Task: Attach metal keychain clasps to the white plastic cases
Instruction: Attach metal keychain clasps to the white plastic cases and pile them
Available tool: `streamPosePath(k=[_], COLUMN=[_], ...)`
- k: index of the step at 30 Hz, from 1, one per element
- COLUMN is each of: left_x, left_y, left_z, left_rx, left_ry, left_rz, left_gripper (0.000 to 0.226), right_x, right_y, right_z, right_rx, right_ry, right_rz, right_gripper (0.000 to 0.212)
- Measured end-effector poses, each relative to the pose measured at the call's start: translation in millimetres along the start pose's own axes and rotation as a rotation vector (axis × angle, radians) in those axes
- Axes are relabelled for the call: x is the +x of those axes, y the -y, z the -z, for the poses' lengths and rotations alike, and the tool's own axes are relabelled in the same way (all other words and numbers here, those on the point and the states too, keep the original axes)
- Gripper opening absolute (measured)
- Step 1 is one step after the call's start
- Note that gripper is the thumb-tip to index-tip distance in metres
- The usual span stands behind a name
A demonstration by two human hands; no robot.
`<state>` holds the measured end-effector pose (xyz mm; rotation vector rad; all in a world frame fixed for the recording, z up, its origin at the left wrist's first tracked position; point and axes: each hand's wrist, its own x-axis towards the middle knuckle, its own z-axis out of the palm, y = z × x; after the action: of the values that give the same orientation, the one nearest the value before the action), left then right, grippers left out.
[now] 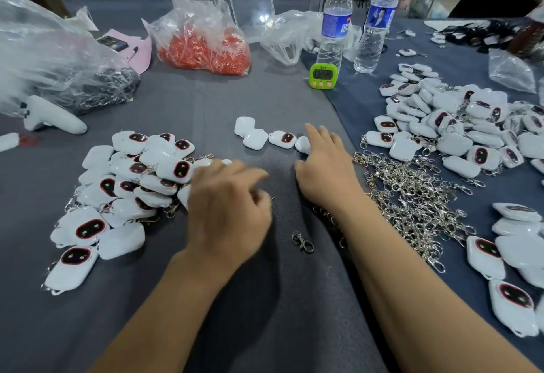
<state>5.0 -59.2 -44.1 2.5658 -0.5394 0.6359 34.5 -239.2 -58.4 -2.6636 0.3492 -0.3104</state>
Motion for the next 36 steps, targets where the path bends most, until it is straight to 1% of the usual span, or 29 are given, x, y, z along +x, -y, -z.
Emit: streamPosePath(k=[2,3,4,6,7,9,11,13,15,17,19,20,22,24,25,27,29,33,36], left_x=[-6.7,-8.5,-8.8,-5.9,-4.1,-1.0,-1.5,-4.0,-6.0,-8.0,-9.0,-9.2,-7.8,-4.8,-3.5,-2.2,-2.0,-1.6,-0.5], left_y=[-11.4,-13.1,-12.2,-6.3,-2.7,2.3,1.3,-4.5,-10.3,-13.2,-14.5,-14.6,-13.0,-9.0,-6.5,-3.1,-2.6,-2.0,-2.4], left_z=[-3.5,-4.1,-3.9,-1.4,0.7,3.8,4.5,1.9,-1.9,-4.9,-7.3,-8.7,-10.0,-10.8,-11.3,-12.1,-12.6,-14.4,-13.7], left_rx=[-0.22,-0.319,-0.387,-0.48,-0.504,-0.485,-0.449,-0.449,-0.493,-0.506,-0.507,-0.531,-0.601,-0.615,-0.615,-0.639,-0.689,-0.769,-0.841], left_ry=[0.276,0.407,0.488,0.565,0.601,0.678,0.713,0.711,0.715,0.708,0.646,0.588,0.428,0.28,0.229,0.173,0.159,0.16,0.144], left_rz=[-0.061,-0.056,-0.052,-0.056,-0.059,-0.093,-0.141,-0.174,-0.168,-0.169,-0.141,-0.077,0.128,0.289,0.321,0.335,0.339,0.356,0.412], left_gripper=[0.03,0.028,0.025,0.019,0.02,0.028,0.035,0.032,0.022,0.015,0.011,0.011,0.009,0.008,0.011,0.019,0.02,0.026,0.029], right_x=[7.7,8.1,6.5,-0.7,-5.8,-17.5,-32.3,-45.4,-52.1,-54.1,-52.5,-52.4,-53.1,-53.7,-53.9,-55.0,-56.7,-56.8,-57.3], right_y=[-3.1,-5.1,-6.7,-7.9,-8.5,-10.6,-10.6,-8.2,-3.9,1.1,6.7,9.3,13.9,15.7,15.6,15.1,16.1,15.6,12.9], right_z=[-4.9,-6.5,-7.5,-5.9,-3.5,3.3,12.3,17.8,20.8,21.8,23.1,23.8,24.7,23.7,22.2,18.7,16.9,17.2,17.6], right_rx=[-0.075,-0.103,-0.091,-0.008,0.015,-0.002,-0.039,-0.036,0.055,0.254,0.547,0.712,1.033,1.241,1.301,1.339,1.304,1.287,1.202], right_ry=[0.051,0.041,0.014,-0.031,-0.039,-0.024,-0.009,-0.048,-0.132,-0.204,-0.226,-0.221,-0.182,-0.104,-0.051,0.071,0.16,0.178,0.179], right_rz=[0.0,0.021,0.046,0.051,0.039,0.021,0.026,0.043,0.003,-0.066,-0.128,-0.171,-0.265,-0.313,-0.315,-0.3,-0.266,-0.215,-0.155], right_gripper=[0.056,0.048,0.037,0.02,0.018,0.021,0.024,0.025,0.027,0.024,0.021,0.021,0.024,0.024,0.026,0.033,0.034,0.034,0.036])
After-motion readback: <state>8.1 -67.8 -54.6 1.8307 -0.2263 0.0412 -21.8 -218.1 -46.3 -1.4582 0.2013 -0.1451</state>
